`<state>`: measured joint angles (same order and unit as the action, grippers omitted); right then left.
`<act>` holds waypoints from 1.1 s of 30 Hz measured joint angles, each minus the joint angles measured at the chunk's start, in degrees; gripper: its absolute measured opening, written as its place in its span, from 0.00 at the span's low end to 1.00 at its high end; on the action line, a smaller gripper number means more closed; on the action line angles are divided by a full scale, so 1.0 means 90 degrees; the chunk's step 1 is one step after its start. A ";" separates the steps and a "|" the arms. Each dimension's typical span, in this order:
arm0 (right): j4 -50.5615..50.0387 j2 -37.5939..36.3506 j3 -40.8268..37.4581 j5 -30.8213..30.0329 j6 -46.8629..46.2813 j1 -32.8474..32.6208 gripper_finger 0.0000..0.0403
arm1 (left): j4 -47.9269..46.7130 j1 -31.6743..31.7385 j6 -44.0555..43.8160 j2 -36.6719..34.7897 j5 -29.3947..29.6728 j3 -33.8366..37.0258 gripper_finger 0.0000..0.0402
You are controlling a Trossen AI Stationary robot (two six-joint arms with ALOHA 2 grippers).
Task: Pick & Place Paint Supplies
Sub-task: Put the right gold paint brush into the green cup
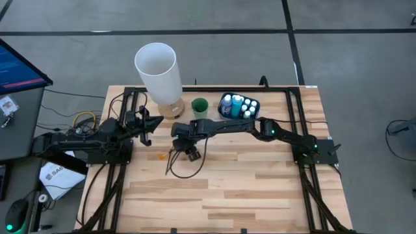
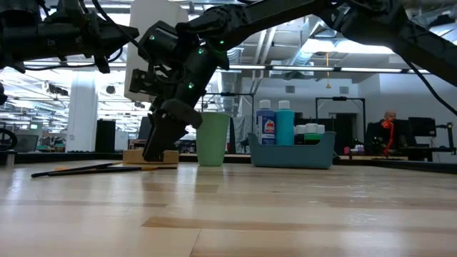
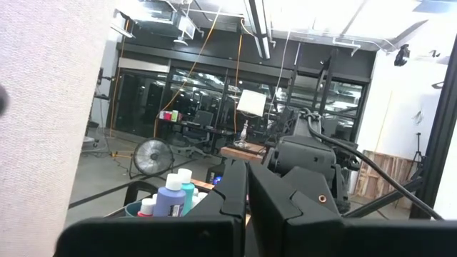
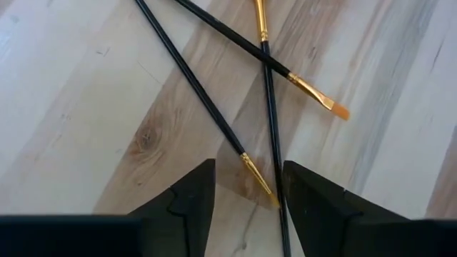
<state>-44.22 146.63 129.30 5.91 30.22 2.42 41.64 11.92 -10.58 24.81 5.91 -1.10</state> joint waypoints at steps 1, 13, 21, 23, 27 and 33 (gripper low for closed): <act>0.0039 -0.0002 -0.0027 0.0001 0.0031 0.0000 0.38 | 0.0000 0.0000 0.0002 0.0000 0.0001 0.0000 0.01; 0.0170 0.0178 -0.0046 0.0009 -0.0025 0.0049 0.32 | -0.0002 0.0000 0.0001 0.0000 0.0001 0.0000 0.01; 0.0159 0.0262 -0.0027 0.0033 -0.0138 0.0036 0.32 | -0.0002 0.0000 0.0002 -0.0001 0.0000 0.0000 0.01; 0.0157 0.0258 -0.0027 0.0027 -0.0229 0.0036 0.31 | -0.0002 0.0000 0.0000 0.0001 0.0000 0.0002 0.01; 0.0095 0.0257 -0.0030 0.0032 -0.0529 0.0077 0.26 | -0.0001 0.0000 0.0001 0.0001 0.0001 0.0000 0.01; -0.0132 0.0272 -0.0023 0.0046 -0.0968 0.0121 0.14 | 0.0000 0.0000 0.0000 0.0001 0.0002 0.0000 0.01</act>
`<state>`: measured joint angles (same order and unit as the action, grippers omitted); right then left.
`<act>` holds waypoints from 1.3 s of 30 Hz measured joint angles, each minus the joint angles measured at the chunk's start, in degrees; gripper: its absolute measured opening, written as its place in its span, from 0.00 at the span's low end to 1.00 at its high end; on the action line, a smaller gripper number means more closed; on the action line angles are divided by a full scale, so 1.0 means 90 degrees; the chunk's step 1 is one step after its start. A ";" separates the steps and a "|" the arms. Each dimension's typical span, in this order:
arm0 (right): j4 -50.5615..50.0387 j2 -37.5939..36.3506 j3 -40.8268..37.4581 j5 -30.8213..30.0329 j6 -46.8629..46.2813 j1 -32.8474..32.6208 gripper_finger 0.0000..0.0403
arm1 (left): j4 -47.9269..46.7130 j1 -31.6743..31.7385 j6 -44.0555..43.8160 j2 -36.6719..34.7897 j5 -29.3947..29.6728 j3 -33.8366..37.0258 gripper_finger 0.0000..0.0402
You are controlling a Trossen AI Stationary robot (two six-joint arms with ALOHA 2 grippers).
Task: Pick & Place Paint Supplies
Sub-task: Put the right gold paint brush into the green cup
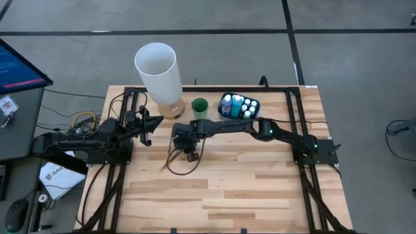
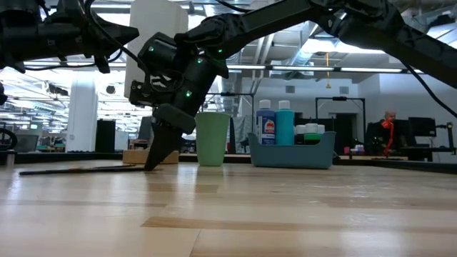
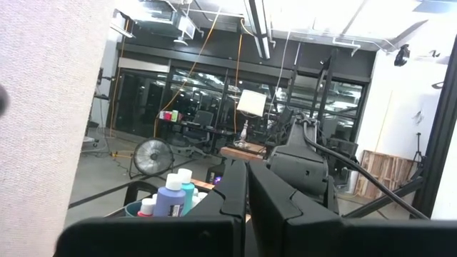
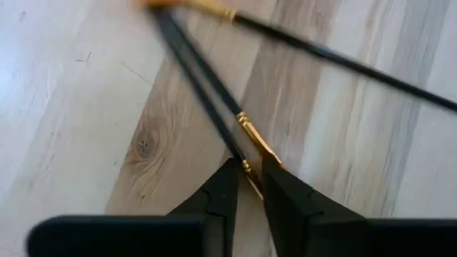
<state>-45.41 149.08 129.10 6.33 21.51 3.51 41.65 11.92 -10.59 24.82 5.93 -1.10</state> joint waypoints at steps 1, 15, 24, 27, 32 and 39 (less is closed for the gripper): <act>-0.0029 0.0000 0.0000 -0.0002 -0.0073 0.0005 0.12 | -0.0002 0.0000 0.0002 0.0000 -0.0002 0.0000 0.01; -0.1450 -0.0050 0.0003 -0.0109 -0.0833 -0.0144 0.00 | -0.0001 0.0000 0.0002 0.0000 -0.0002 0.0000 0.01; -0.2675 -0.0503 -0.0091 -0.0071 -0.0900 -0.0314 0.00 | -0.0001 0.0000 0.0002 0.0000 -0.0001 0.0000 0.01; -0.2962 -0.0867 -0.0073 -0.0233 -0.0971 -0.0315 0.00 | -0.0002 0.0000 0.0001 0.0000 -0.0001 0.0000 0.01; -0.3460 -0.1365 -0.0053 -0.0989 -0.1062 -0.0282 0.00 | -0.0001 0.0000 0.0001 0.0000 -0.0001 0.0000 0.01; -0.3822 -0.1986 -0.0035 -0.2456 -0.1285 -0.0100 0.00 | -0.0002 0.0000 0.0002 0.0000 0.0000 0.0000 0.01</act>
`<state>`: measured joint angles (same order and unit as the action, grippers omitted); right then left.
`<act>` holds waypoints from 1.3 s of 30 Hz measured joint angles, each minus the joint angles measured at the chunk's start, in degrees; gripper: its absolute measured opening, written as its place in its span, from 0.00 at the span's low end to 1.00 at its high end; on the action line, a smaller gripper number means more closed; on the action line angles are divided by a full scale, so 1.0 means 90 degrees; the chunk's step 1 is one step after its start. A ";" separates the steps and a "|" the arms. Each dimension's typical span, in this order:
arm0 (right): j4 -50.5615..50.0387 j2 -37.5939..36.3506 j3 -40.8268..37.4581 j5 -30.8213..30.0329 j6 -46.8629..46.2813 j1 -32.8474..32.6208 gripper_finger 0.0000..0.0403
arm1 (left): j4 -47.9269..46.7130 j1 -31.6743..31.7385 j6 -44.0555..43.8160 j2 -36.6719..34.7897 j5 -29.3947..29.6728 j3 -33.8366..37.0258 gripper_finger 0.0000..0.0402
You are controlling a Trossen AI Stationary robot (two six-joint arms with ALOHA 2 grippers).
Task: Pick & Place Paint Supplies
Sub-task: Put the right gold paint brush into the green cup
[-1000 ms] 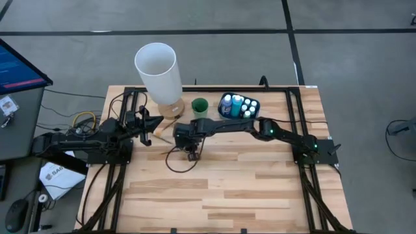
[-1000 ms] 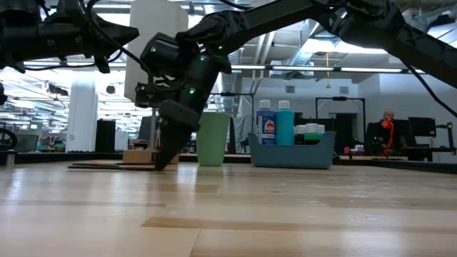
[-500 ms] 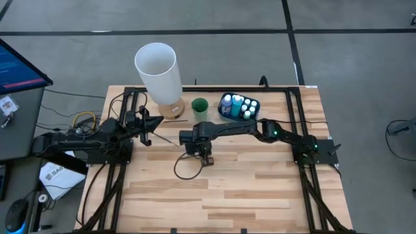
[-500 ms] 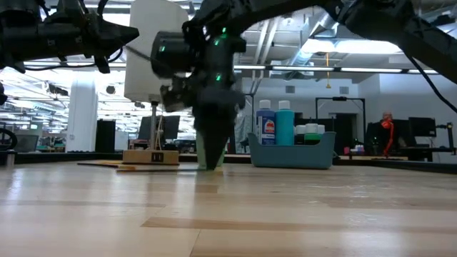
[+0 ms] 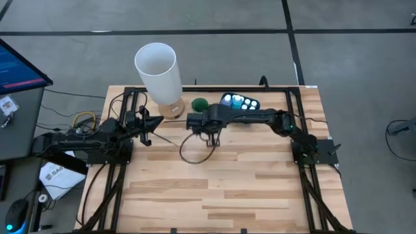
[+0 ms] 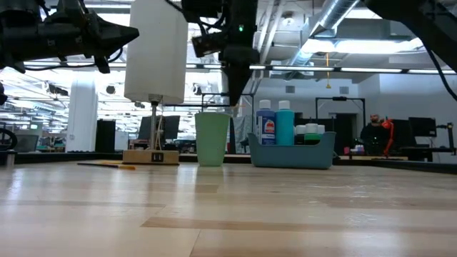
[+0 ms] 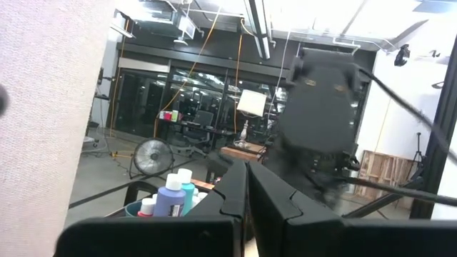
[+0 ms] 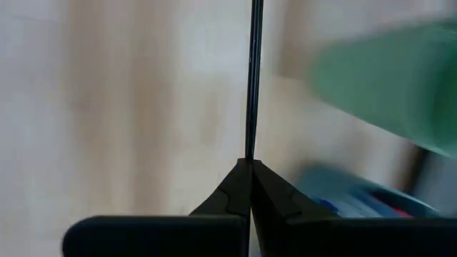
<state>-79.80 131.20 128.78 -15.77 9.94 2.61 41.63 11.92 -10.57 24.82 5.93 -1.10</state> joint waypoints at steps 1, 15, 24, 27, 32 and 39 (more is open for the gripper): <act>0.0002 -0.0042 -0.0008 -0.0280 -0.0020 0.0035 0.00 | 0.0002 0.0000 0.0000 -0.0001 -0.0002 0.0000 0.01; -0.0375 -0.0554 0.0006 -0.3232 -0.0115 0.0355 0.00 | 0.0002 0.0000 -0.0001 -0.0001 -0.0001 0.0000 0.01; -0.0775 -0.0476 0.0006 -0.3787 -0.0159 0.0627 0.00 | 0.0002 0.0000 -0.0001 -0.0002 -0.0001 0.0000 0.01; -0.0924 -0.0476 0.0006 -0.3788 -0.0276 0.0639 0.00 | 0.0002 0.0000 -0.0002 -0.0002 0.0000 0.0000 0.01; -0.1123 -0.0483 -0.0060 -0.3789 -0.0153 0.0533 0.00 | 0.0000 0.0000 0.0000 -0.0002 -0.0002 0.0000 0.01; -0.1142 -0.0477 -0.0426 -0.4645 0.0475 0.0312 0.00 | 0.0002 0.0000 -0.0002 0.0000 -0.0001 0.0000 0.01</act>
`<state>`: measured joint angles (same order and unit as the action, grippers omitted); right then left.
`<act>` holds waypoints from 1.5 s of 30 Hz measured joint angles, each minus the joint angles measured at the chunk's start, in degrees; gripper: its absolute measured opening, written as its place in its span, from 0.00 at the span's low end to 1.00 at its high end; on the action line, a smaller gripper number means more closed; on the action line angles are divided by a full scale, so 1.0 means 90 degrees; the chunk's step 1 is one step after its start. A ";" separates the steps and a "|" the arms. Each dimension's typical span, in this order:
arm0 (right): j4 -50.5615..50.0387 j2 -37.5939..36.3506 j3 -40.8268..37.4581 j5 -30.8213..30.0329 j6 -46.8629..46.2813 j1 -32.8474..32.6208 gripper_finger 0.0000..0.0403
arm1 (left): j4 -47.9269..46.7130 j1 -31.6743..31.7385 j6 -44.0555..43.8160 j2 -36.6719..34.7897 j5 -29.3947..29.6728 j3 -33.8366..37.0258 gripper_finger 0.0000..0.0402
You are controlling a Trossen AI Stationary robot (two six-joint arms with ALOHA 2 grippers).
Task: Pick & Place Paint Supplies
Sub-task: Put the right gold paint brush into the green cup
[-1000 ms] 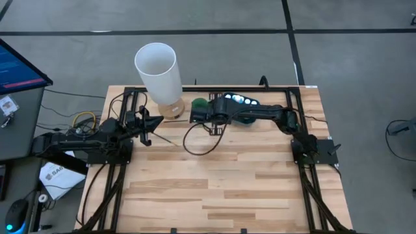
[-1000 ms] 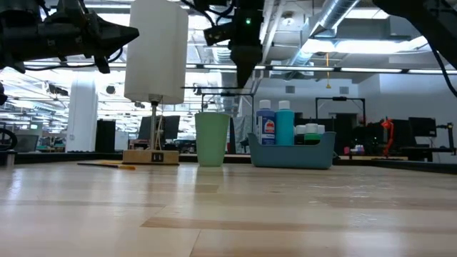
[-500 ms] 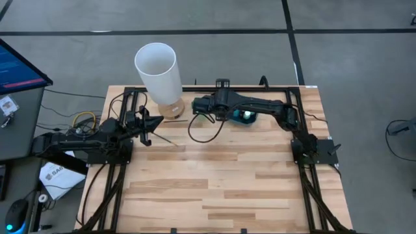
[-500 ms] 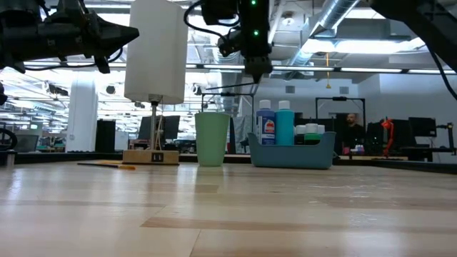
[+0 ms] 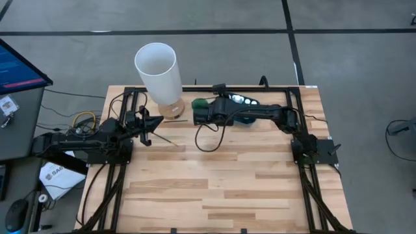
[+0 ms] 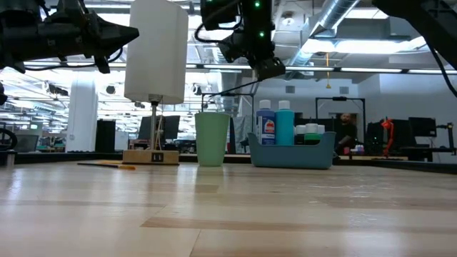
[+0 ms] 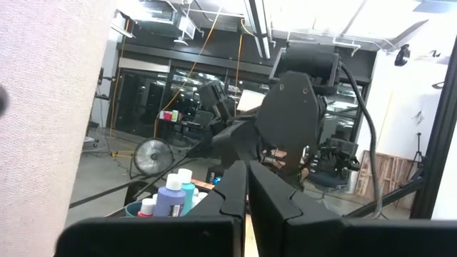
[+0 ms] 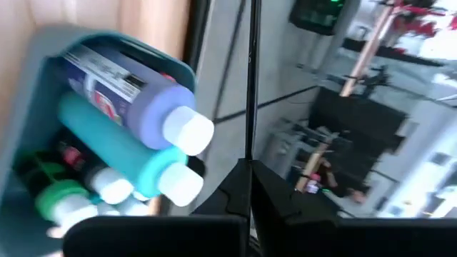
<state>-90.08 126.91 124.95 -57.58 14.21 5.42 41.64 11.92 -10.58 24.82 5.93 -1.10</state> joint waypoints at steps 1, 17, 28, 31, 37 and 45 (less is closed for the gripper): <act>0.0006 0.0001 -0.0021 -0.0127 0.0084 -0.0016 0.00 | 0.0001 0.0000 -0.0001 -0.0002 0.0001 0.0000 0.01; 0.0183 -0.0002 -0.0075 -0.1646 0.1929 -0.0190 0.00 | 0.0001 0.0000 0.0000 0.0000 0.0000 0.0000 0.01; 0.1019 -0.0002 -0.0074 -0.1961 0.3789 -0.0224 0.00 | -0.0002 0.0000 0.0000 -0.0002 -0.0002 0.0000 0.01; 0.1348 -0.0002 -0.0075 -0.1945 0.4250 -0.0224 0.00 | 0.0001 0.0000 0.0000 -0.0002 0.0000 0.0000 0.01; 0.1590 -0.0002 -0.0073 -0.1884 0.4881 -0.0224 0.00 | 0.0000 0.0000 0.0001 -0.0001 0.0000 0.0000 0.01; 0.1657 0.0389 -0.0052 -0.1775 0.4950 -0.0158 0.00 | -0.0002 0.0000 0.0000 0.0000 -0.0001 0.0000 0.01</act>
<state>-75.17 130.41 124.48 -73.56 58.76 3.99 41.63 11.92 -10.58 24.82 5.91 -1.10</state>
